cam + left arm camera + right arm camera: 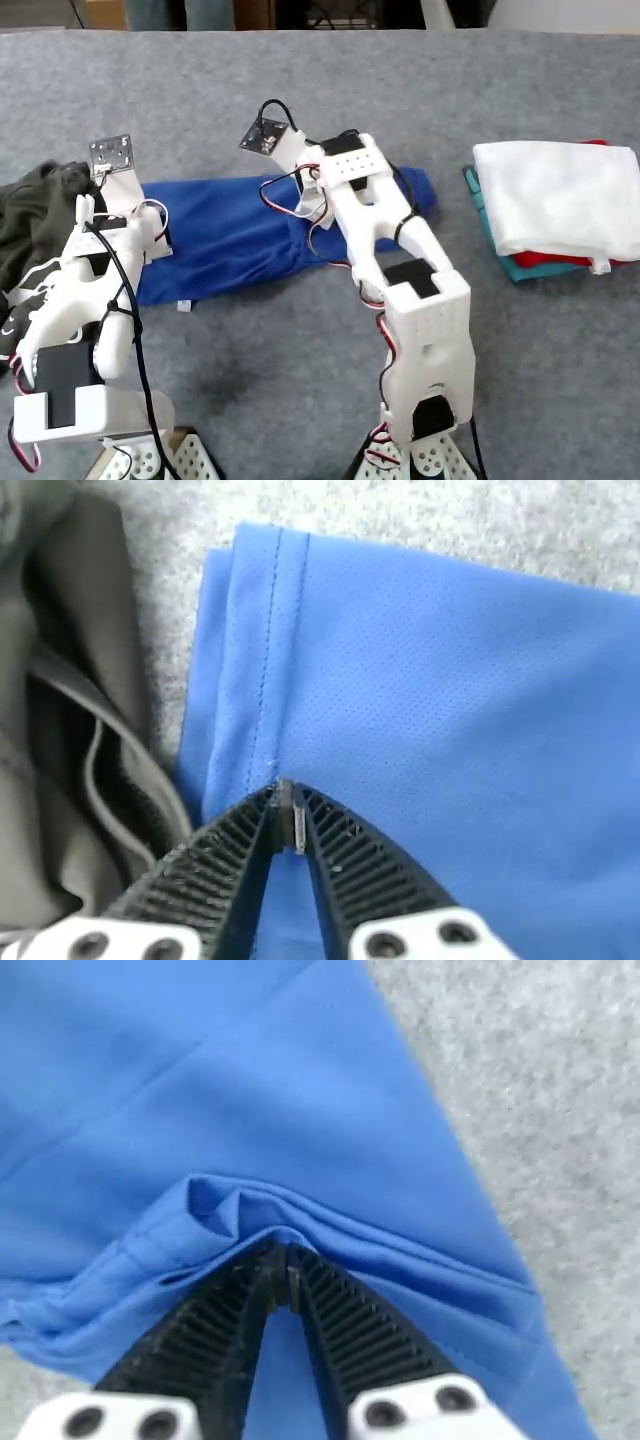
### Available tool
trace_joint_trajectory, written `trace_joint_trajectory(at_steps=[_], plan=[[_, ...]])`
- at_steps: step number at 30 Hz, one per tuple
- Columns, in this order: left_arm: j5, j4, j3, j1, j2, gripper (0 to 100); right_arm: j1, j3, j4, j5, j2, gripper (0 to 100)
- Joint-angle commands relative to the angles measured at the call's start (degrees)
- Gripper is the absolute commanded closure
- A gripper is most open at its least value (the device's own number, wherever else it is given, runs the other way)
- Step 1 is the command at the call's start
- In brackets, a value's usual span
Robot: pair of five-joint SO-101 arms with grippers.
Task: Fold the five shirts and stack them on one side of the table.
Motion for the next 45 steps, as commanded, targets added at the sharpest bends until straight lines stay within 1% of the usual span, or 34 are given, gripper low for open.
trace_joint_trajectory(at_steps=[1,7,12,16,23,28,32,35,38,41,45], plan=[[0.53,0.09,-0.48,0.13,-2.81,97,0.79,-4.35,1.85,-0.35,-1.01,98.4],[0.62,0.18,-0.57,-0.22,-2.90,97,0.70,-13.41,14.15,-0.44,-8.22,98.4],[3.52,0.35,-0.57,-0.40,-2.90,97,1.67,-18.42,18.11,-0.44,-11.12,98.4],[3.69,0.44,-0.57,-0.40,-2.99,97,1.85,-15.69,16.70,-0.44,-8.04,98.4],[3.69,0.44,-0.22,-0.40,-2.99,97,1.58,-12.79,11.25,-0.97,4.88,98.4],[3.69,0.18,0.84,-1.98,-2.99,97,1.93,-19.91,11.96,-4.84,5.41,98.4],[3.78,0.44,0.40,-1.98,-2.99,97,1.67,-29.58,19.43,-5.89,2.07,98.4],[3.78,1.32,-0.31,-3.12,-3.08,97,2.20,-36.26,28.66,-5.80,0.22,98.4],[3.78,6.15,-4.00,-4.44,-3.08,97,4.31,-41.45,38.77,-6.15,-1.36,98.4],[3.69,13.10,-8.66,-5.32,-3.08,97,8.70,-42.07,38.42,-8.62,-4.09,98.4],[3.34,24.79,-18.33,-8.84,-3.08,97,10.99,-37.32,38.42,-10.46,-7.43,98.4]])
